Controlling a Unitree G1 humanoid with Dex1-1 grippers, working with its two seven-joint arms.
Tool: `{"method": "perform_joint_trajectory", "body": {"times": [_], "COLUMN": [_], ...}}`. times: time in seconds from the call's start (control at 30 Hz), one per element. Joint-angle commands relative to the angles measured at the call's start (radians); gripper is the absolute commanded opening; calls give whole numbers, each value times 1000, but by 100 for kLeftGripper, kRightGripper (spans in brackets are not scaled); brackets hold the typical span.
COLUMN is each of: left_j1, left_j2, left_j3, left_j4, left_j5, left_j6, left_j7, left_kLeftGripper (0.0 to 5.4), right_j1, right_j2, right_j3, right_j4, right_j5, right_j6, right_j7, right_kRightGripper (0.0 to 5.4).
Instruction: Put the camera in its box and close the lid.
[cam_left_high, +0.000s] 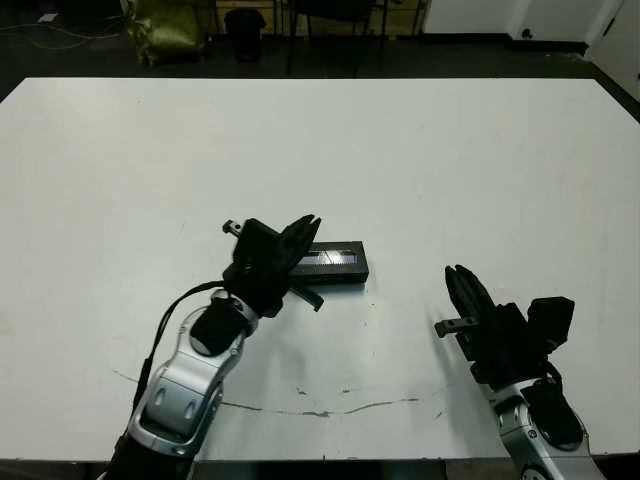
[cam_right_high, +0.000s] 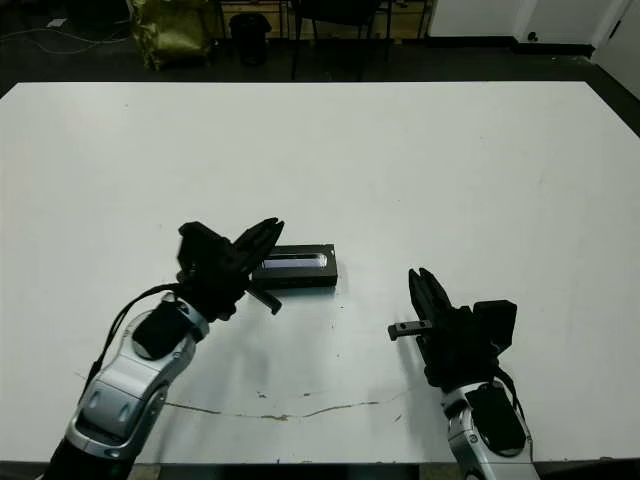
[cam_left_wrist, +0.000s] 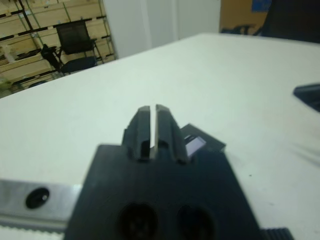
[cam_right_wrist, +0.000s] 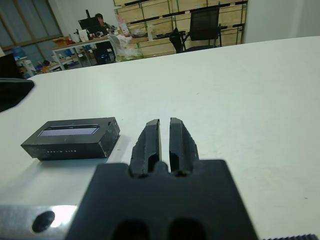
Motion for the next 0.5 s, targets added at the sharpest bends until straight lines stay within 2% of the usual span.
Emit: {"method": "perform_joint_trajectory", "body": {"times": [0.03,0.13,0.23,0.5], "left_j1": [-16,-41,-71,-97], "left_j2": [-19,-42,-55,-50], "left_j3": [-16,-18,-21,-32], "left_j4": [51,94,164,269], "left_j5": [20,23,31,49], "left_j6": [48,100,115,164], "left_j7": [14,19,26,16], "left_kLeftGripper": [2,2,2,2], "right_j1": [6,11,13,9], "right_j2": [-7,-9,-3,-2], "right_j3": [-8,-1,-4,-1], "right_j4": [23,-1,-8,19], "right_j5": [7,-9,10,-5], "right_j6": [-1,22,35,-7], "right_j7": [7,-11,-12,-5], "right_kRightGripper": [0,0,0,0]}}
